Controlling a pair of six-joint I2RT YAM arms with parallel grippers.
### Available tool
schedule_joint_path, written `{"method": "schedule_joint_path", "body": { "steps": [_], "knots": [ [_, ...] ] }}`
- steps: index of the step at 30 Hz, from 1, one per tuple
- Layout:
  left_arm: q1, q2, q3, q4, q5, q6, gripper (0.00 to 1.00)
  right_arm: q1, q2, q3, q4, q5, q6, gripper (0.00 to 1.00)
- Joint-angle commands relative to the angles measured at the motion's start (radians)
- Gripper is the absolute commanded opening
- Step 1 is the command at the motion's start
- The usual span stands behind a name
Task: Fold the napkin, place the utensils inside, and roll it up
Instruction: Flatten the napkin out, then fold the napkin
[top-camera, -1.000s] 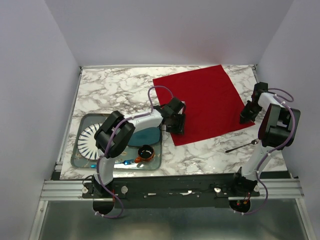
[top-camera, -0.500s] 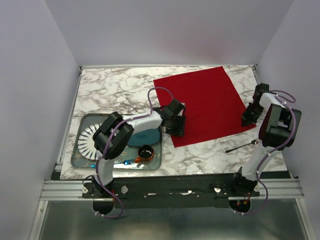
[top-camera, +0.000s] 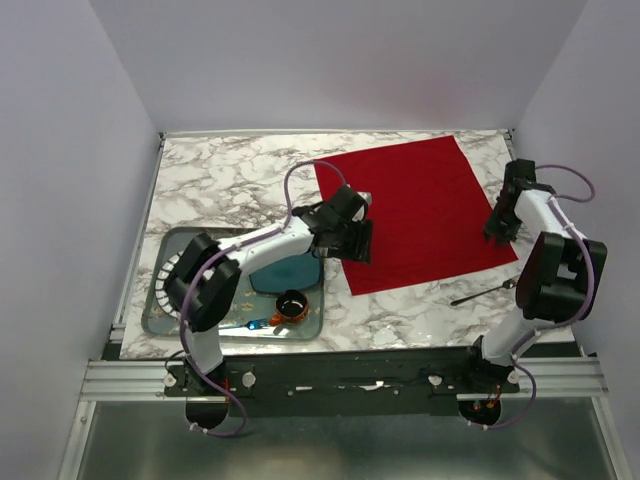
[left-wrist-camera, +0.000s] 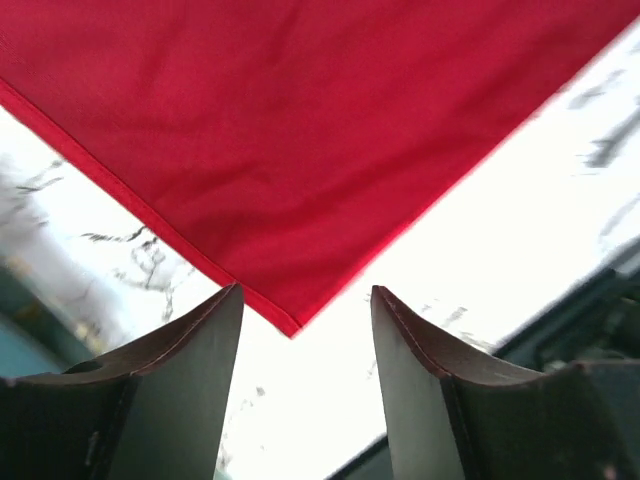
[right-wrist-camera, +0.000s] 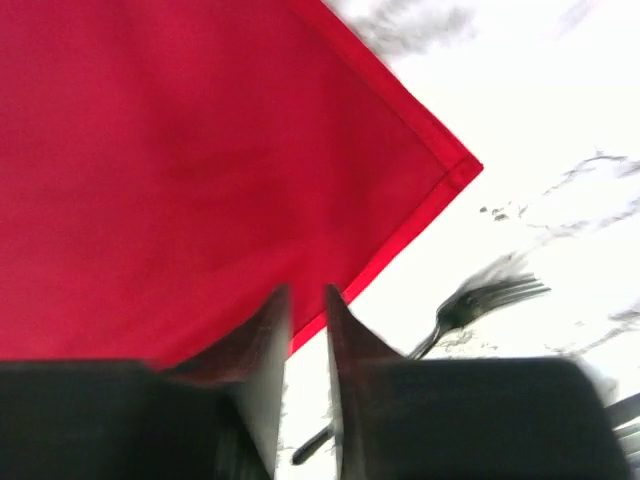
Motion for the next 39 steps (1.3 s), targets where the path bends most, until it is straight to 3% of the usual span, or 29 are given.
{"method": "schedule_joint_path", "body": {
  "steps": [1, 4, 7, 10, 11, 14, 18, 27, 39],
  "knots": [
    [-0.002, -0.232, 0.085, -0.046, -0.07, 0.051, 0.68, 0.224, -0.213, 0.01, 0.056, 0.09, -0.046, 0.51],
    [0.021, -0.365, 0.092, -0.076, -0.133, 0.051, 0.72, 0.426, -0.33, -0.034, 0.076, 0.11, -0.101, 0.61],
    [0.047, -0.509, 0.051, -0.083, -0.228, 0.031, 0.8, 0.603, -0.403, -0.079, 0.125, 0.055, -0.167, 0.64],
    [0.094, -0.646, -0.012, -0.093, -0.292, 0.012, 0.81, 0.785, -0.416, -0.133, 0.162, -0.01, -0.228, 0.67],
    [0.125, -0.71, -0.045, -0.098, -0.305, -0.001, 0.81, 0.88, -0.404, -0.156, 0.17, 0.009, -0.246, 0.67],
    [0.174, -0.819, -0.108, -0.093, -0.326, -0.014, 0.83, 1.008, -0.307, -0.164, 0.167, 0.027, -0.276, 0.67],
    [0.249, -0.885, -0.145, -0.116, -0.323, -0.003, 0.83, 1.21, -0.145, -0.113, 0.119, 0.088, -0.302, 0.66],
    [0.269, -0.915, -0.19, -0.119, -0.271, -0.015, 0.82, 1.33, 0.0, -0.07, 0.127, 0.124, -0.296, 0.58],
    [0.288, -0.915, -0.184, -0.121, -0.27, -0.009, 0.82, 1.333, 0.034, -0.147, 0.225, 0.174, -0.355, 0.49]
  ]
}}
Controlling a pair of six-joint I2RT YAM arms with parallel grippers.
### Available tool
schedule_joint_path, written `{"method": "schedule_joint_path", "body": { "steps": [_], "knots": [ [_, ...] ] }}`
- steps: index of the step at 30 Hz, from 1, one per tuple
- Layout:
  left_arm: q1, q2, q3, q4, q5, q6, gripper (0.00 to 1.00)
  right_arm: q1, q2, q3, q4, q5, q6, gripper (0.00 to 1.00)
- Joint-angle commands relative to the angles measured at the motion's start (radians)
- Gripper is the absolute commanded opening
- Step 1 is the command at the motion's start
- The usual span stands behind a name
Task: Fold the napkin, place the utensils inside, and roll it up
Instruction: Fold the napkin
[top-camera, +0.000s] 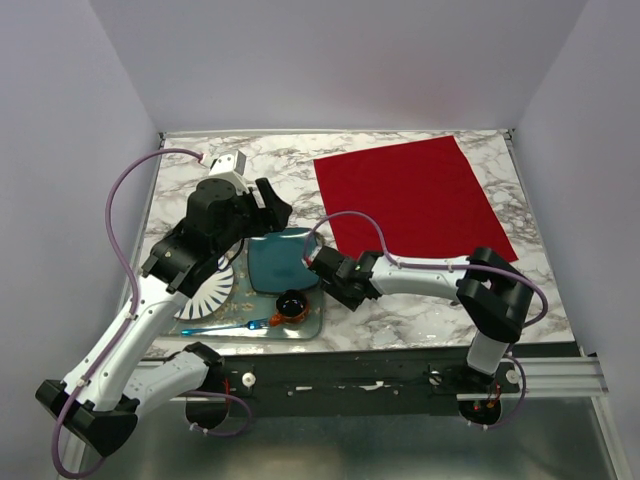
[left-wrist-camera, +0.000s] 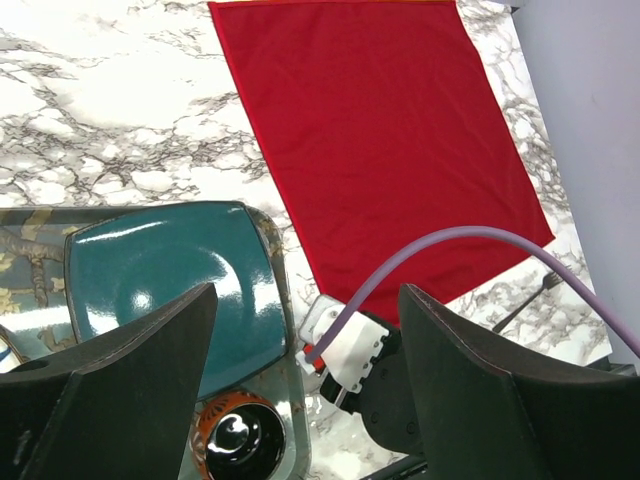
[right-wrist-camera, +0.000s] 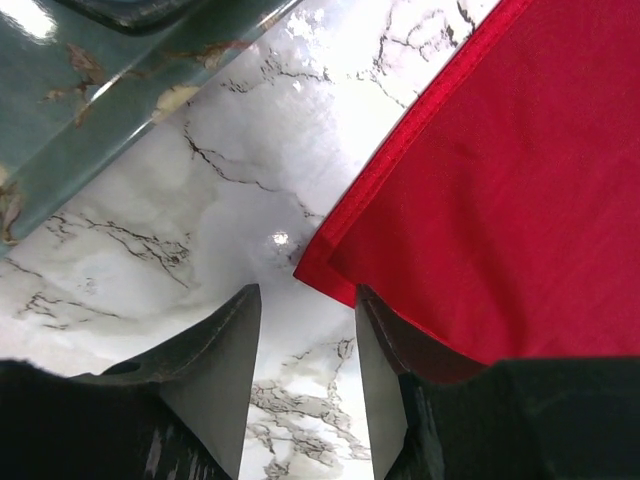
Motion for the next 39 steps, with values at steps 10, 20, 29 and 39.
{"method": "schedule_joint_path", "body": {
  "steps": [10, 20, 29, 39],
  "knots": [
    [0.018, -0.013, 0.01, -0.003, 0.017, 0.002, 0.82, -0.014, 0.036, -0.021, 0.091, 0.024, -0.08, 0.41],
    [0.025, -0.013, 0.021, -0.011, 0.018, 0.008, 0.82, -0.022, 0.043, -0.014, 0.088, 0.021, -0.088, 0.24],
    [0.029, -0.004, 0.029, -0.006, 0.03, 0.007, 0.82, -0.024, 0.002, 0.029, 0.053, -0.044, -0.063, 0.01],
    [0.032, 0.0, 0.035, -0.008, 0.036, 0.01, 0.82, -0.024, -0.125, 0.106, -0.033, -0.141, 0.062, 0.01]
  ]
}}
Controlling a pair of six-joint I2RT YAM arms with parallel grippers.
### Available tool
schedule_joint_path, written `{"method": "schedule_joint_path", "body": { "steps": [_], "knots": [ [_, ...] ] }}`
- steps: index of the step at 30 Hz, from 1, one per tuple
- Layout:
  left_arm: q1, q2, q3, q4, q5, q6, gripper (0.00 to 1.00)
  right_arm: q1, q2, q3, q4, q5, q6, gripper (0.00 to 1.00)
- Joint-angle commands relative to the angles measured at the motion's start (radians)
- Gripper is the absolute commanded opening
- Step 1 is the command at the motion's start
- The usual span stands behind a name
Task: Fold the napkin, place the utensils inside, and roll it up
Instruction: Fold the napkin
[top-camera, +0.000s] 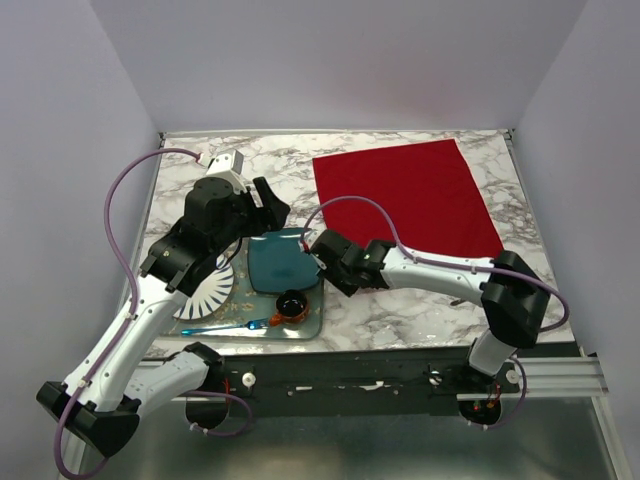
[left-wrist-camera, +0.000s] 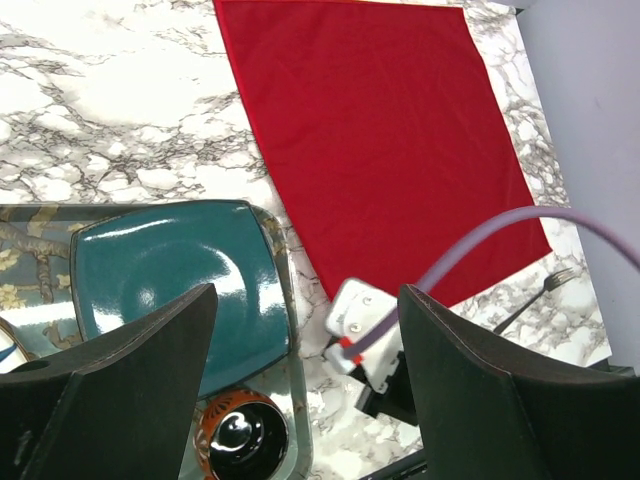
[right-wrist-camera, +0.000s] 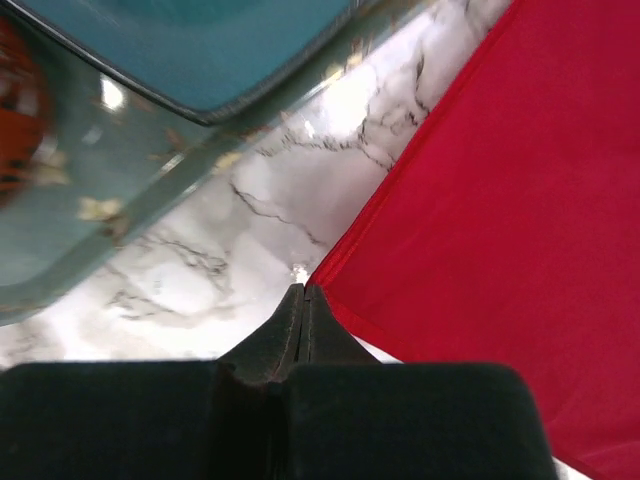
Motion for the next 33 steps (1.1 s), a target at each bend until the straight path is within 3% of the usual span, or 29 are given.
{"method": "schedule_joint_path", "body": {
  "steps": [1, 9, 14, 23, 28, 33],
  "knots": [
    [0.007, 0.001, 0.033, 0.002, 0.022, 0.011, 0.82, -0.003, -0.069, 0.059, -0.061, -0.084, 0.086, 0.01],
    [0.009, 0.0, 0.036, 0.0, 0.02, 0.014, 0.82, -0.009, -0.146, 0.062, -0.096, -0.05, 0.151, 0.01],
    [0.009, 0.01, 0.04, 0.005, 0.025, 0.012, 0.82, -0.087, -0.198, 0.047, -0.093, -0.021, 0.168, 0.01],
    [0.009, 0.072, 0.077, -0.003, 0.019, 0.029, 0.82, -0.409, -0.175, 0.04, -0.012, 0.048, 0.054, 0.01],
    [0.009, 0.134, 0.118, -0.009, 0.03, 0.074, 0.87, -0.587, -0.067, 0.135, 0.013, 0.076, -0.047, 0.01],
    [0.015, 0.223, 0.175, -0.023, 0.022, 0.123, 0.88, -0.741, 0.055, 0.301, 0.062, 0.01, -0.122, 0.01]
  ]
}}
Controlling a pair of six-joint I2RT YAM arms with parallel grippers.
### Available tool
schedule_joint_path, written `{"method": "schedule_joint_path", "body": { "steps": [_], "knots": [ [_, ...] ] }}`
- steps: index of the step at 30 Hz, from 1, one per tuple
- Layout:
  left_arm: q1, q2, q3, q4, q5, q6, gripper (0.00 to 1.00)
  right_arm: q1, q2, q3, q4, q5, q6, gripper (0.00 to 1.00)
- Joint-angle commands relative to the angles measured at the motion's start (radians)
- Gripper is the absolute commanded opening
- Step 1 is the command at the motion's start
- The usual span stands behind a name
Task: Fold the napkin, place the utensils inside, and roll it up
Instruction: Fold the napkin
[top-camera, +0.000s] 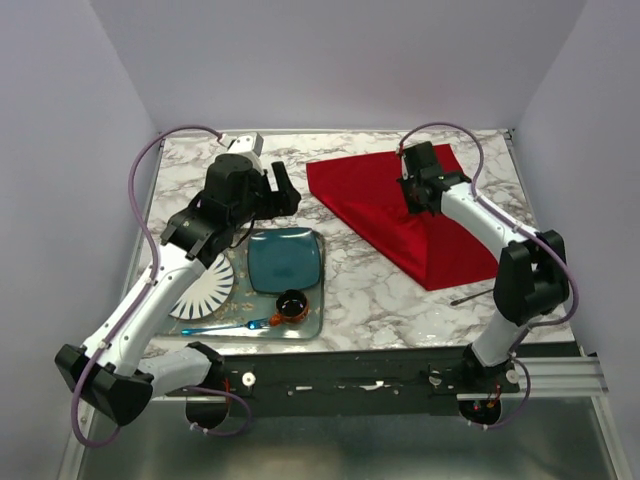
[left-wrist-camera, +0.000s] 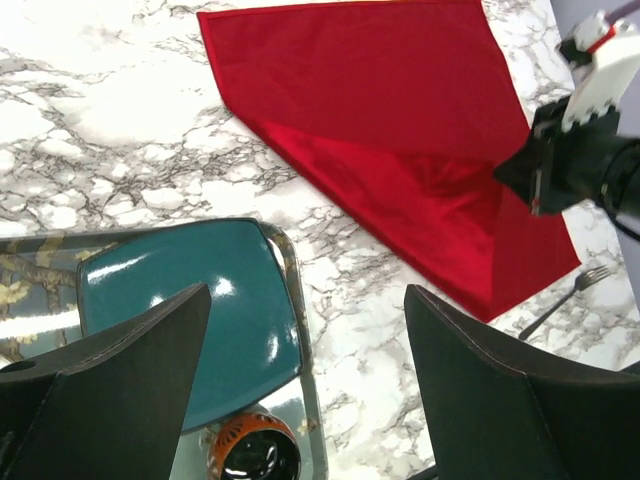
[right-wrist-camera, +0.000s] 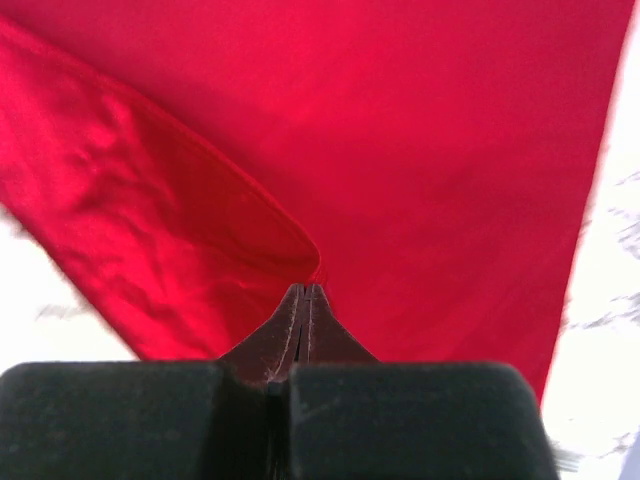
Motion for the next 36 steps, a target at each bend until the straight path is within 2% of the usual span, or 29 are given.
{"method": "schedule_joint_path", "body": {
  "steps": [1, 9, 17, 36],
  "knots": [
    [0.015, 0.076, 0.072, -0.02, 0.006, 0.068, 0.88, -0.115, 0.124, 0.16, 0.082, -0.03, -0.109, 0.01],
    [0.057, 0.206, 0.142, -0.019, 0.015, 0.07, 0.87, -0.239, 0.341, 0.431, 0.102, -0.099, -0.206, 0.01],
    [0.089, 0.27, 0.166, -0.01, 0.035, 0.07, 0.87, -0.287, 0.516, 0.681, 0.11, -0.148, -0.238, 0.01],
    [0.115, 0.317, 0.185, -0.005, 0.061, 0.062, 0.86, -0.338, 0.687, 0.907, 0.111, -0.149, -0.232, 0.01]
  ]
}}
